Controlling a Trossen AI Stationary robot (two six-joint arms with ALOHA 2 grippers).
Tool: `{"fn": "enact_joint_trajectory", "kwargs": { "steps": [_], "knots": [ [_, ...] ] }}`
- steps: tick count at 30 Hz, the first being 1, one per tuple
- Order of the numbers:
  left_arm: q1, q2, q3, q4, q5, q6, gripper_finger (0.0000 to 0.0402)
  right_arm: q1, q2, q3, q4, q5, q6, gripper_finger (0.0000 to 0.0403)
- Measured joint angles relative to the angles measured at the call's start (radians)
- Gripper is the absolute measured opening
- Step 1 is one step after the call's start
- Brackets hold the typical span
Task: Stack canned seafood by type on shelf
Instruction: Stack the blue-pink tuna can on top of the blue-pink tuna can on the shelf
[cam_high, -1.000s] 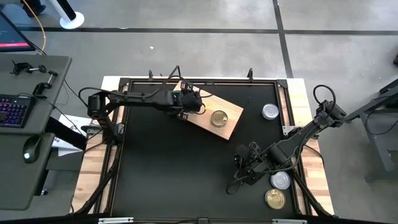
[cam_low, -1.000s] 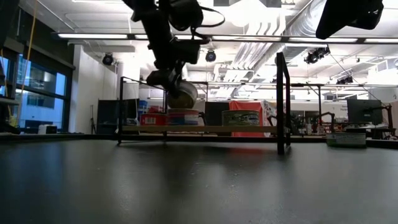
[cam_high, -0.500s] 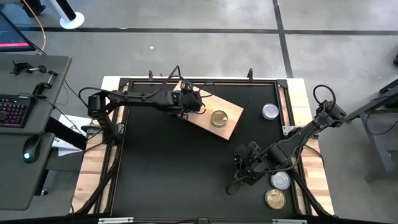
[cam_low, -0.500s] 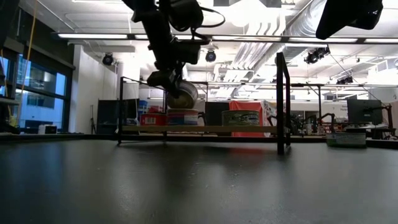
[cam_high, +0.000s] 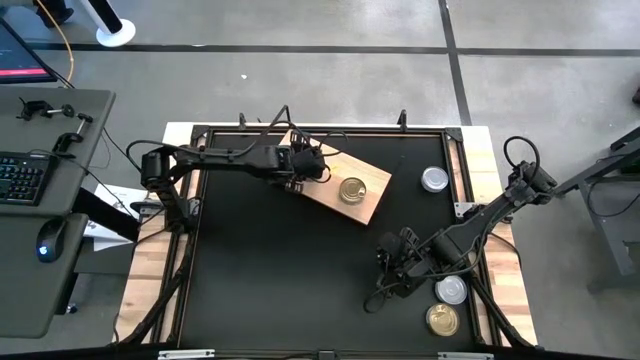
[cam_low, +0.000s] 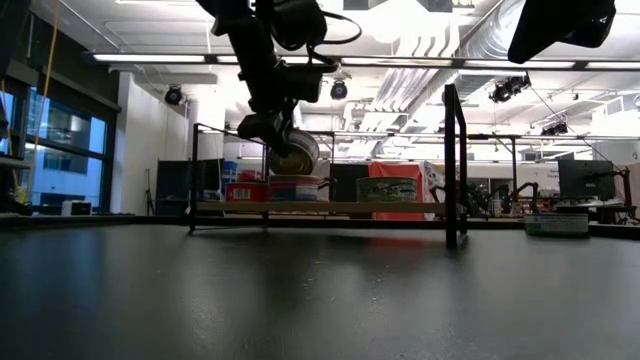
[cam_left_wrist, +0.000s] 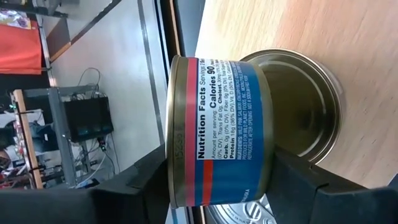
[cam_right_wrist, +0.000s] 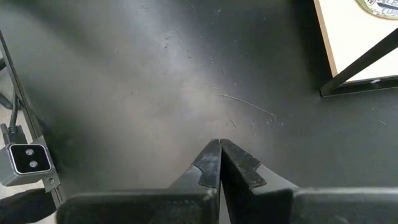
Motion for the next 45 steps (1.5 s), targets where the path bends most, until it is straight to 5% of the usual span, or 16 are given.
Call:
{"fn": "enact_joint_trajectory", "kwargs": {
  "steps": [45],
  "knots": [
    [0.030,0.000,0.000,-0.035,0.069,0.002,0.0324,0.000,0.000,0.000,0.007,0.021,0.000,0.0000]
  ]
}}
